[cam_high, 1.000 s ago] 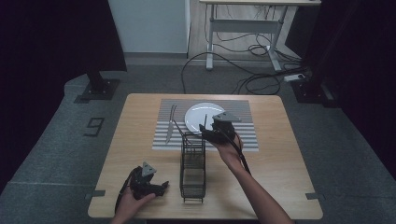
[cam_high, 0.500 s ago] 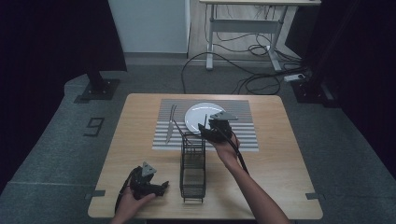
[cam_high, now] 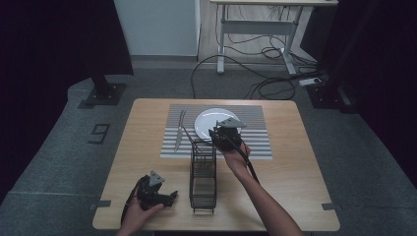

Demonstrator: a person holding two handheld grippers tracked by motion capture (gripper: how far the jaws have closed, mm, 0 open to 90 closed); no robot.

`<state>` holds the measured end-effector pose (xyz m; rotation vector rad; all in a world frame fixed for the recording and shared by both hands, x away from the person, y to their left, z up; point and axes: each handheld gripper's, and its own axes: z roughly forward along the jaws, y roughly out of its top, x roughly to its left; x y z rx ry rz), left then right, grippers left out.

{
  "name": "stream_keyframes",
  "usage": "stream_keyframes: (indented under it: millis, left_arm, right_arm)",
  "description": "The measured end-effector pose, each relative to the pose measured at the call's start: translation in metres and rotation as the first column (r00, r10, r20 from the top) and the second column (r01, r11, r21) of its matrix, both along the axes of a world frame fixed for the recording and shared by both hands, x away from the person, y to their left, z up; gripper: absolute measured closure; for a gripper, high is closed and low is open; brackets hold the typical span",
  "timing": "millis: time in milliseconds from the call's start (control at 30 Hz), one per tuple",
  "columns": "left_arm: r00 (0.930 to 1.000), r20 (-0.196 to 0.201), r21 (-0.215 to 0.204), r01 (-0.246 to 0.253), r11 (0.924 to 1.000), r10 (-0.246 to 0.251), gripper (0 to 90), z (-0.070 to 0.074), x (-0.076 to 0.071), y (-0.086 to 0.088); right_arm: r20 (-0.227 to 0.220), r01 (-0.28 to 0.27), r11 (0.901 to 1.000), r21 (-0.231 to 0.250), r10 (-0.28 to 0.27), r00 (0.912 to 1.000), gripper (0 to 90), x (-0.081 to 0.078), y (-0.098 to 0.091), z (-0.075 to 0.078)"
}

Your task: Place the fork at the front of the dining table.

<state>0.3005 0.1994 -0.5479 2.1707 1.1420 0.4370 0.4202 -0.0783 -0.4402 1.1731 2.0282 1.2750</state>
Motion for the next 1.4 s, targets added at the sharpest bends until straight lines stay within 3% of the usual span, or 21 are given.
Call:
stream_keyframes:
  millis: [400, 800, 1400]
  left_arm:
    - [1.0, 0.001, 0.0, 0.0, 1.0, 0.0, 5.5, 0.0, 0.0, 0.0]
    - [1.0, 0.001, 0.0, 0.0, 1.0, 0.0, 5.5, 0.0, 0.0, 0.0]
    - [1.0, 0.001, 0.0, 0.0, 1.0, 0.0, 5.5, 0.0, 0.0, 0.0]
  right_arm:
    - [0.016, -0.017, 0.9998, -0.006, 0.018, 0.9997, 78.1, -0.01, 0.0, 0.005]
    - [0.053, -0.075, 0.9971, 0.015, 0.074, 0.9958, 81.6, -0.028, 0.003, 0.013]
    - [0.033, -0.096, 0.9953, 0.013, 0.096, 0.9948, 81.6, -0.032, 0.0, 0.006]
